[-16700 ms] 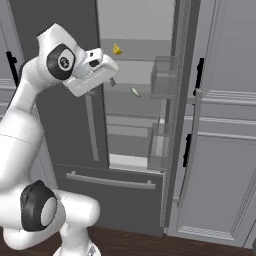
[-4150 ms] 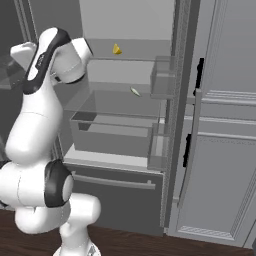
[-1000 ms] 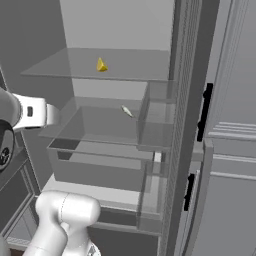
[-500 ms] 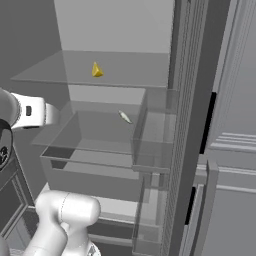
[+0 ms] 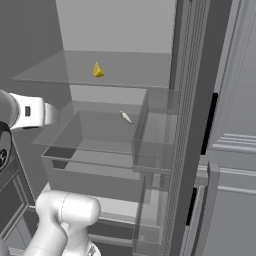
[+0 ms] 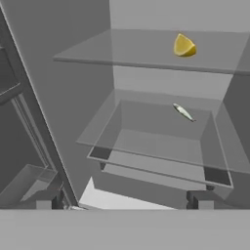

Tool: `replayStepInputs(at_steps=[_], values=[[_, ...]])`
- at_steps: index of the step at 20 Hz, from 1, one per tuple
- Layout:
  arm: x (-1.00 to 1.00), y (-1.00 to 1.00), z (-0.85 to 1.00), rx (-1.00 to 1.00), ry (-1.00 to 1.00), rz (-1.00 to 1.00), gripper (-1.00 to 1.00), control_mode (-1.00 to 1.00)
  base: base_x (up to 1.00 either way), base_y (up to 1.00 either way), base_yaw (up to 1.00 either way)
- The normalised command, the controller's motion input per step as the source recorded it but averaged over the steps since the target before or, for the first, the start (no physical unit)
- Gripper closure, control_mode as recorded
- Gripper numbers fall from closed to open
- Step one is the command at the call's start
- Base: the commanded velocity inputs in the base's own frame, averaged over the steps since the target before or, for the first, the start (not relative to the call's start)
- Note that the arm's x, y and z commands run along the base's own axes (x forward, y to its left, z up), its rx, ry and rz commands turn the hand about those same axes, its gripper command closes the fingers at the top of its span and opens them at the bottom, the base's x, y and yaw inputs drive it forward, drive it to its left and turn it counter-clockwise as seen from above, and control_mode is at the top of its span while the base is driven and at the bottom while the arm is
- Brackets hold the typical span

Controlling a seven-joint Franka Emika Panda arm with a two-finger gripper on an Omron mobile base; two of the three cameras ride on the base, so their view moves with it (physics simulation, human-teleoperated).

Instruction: Grab a lemon wedge from the fridge and one ice cube from the ice bowl, and put them in the glass of lemonade.

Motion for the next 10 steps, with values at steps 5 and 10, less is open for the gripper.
replayStepInputs(at_steps=[5, 10], values=[[-0.49, -0.12, 0.25, 0.15, -0.17, 0.0, -1.0, -1.0, 0.0, 0.0, 0.0], [-0.47, -0.3, 1.0, 0.03, -0.09, -0.02, -1.0, -1.0, 0.0, 0.0, 0.0]])
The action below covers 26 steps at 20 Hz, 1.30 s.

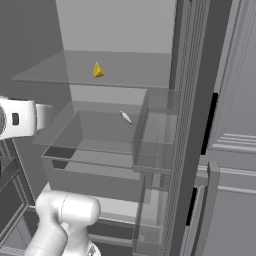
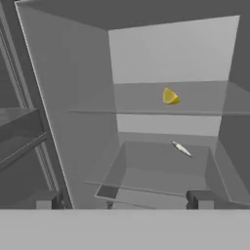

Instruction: Grab a lemon wedge from the fridge and one ice cube from the ice bowl, and put them in the glass of lemonade.

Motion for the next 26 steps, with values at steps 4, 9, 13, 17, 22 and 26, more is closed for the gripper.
replayStepInputs(at_steps=[4, 9, 13, 17, 22, 26], values=[[-0.02, -0.27, 1.0, 0.0, 0.0, -0.1, -1.0, -1.0, 0.0, 0.0, 0.0], [0.84, 0.2, 0.42, -0.21, 0.24, -0.12, -1.0, -1.0, 0.0, 0.0, 0.0], [1.0, 0.11, -0.34, -0.01, 0.02, -0.12, -1.0, -1.0, 0.0, 0.0, 0.0], [1.0, -0.02, -0.78, 0.0, 0.0, -0.12, -1.0, -1.0, 0.0, 0.0, 0.0], [1.0, -0.02, -0.42, 0.0, 0.05, -0.08, -1.0, -1.0, 0.0, 0.0, 0.0], [1.0, 0.0, 0.0, 0.04, 0.0, 0.0, -1.0, -1.0, 0.0, 0.0, 0.0]])
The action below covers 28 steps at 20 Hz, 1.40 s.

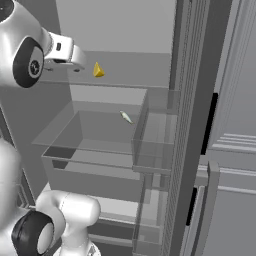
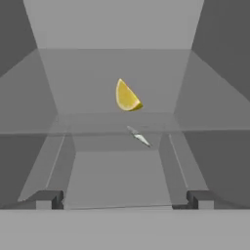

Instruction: Grab a lemon wedge from the fridge and one ice cube from the ice bowl, and put them in the glass of lemonade.

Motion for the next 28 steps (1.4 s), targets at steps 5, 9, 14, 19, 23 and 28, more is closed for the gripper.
replayStepInputs(at_steps=[5, 9, 14, 19, 23, 28], values=[[1.0, -0.05, -0.03, 0.02, 0.19, 0.12, -1.0, -1.0, 0.0, 0.0, 0.0], [0.91, -0.07, 0.03, 0.0, 0.29, 0.1, -1.0, -1.0, 0.0, 0.0, 0.0], [0.3, -0.04, -0.08, 0.0, 0.02, 0.01, -1.0, -1.0, 0.0, 0.0, 0.0], [0.87, 0.0, -0.5, 0.0, -0.01, 0.0, -1.0, -1.0, 0.0, 0.0, 0.0], [0.73, 0.0, -0.13, 0.0, -0.01, 0.0, -1.0, -1.0, 0.0, 0.0, 0.0], [0.9, 0.0, -0.16, 0.01, -0.05, 0.03, -1.0, -1.0, 0.0, 0.0, 0.0]])
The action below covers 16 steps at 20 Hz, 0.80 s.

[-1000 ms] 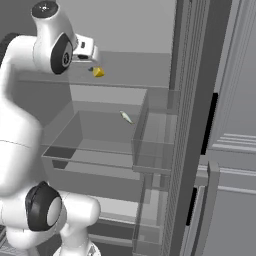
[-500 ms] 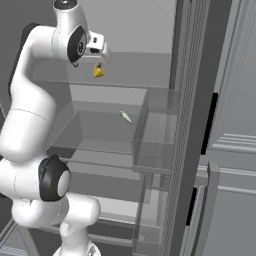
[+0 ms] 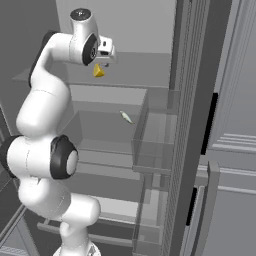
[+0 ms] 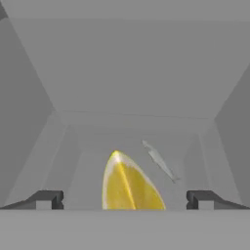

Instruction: Grab a lemon wedge from the fridge and one ice cube from the ice bowl, and put them in the glass of lemonade.

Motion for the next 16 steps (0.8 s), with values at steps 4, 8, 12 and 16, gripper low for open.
replayStepInputs(at_steps=[4, 8, 12, 16], values=[[-0.04, -0.01, -0.04, 0.04, -0.05, 0.05, -1.0, -1.0, 0.0, 0.0, 0.0], [-0.42, 0.0, -0.1, 0.01, -0.02, 0.08, -1.0, -1.0, 0.0, 0.0, 0.0], [0.05, 0.0, -0.31, 0.0, -0.05, 0.05, -1.0, -1.0, 0.0, 0.0, 0.0], [0.3, 0.0, -0.18, 0.0, -0.04, 0.04, -1.0, -1.0, 0.0, 0.0, 0.0]])
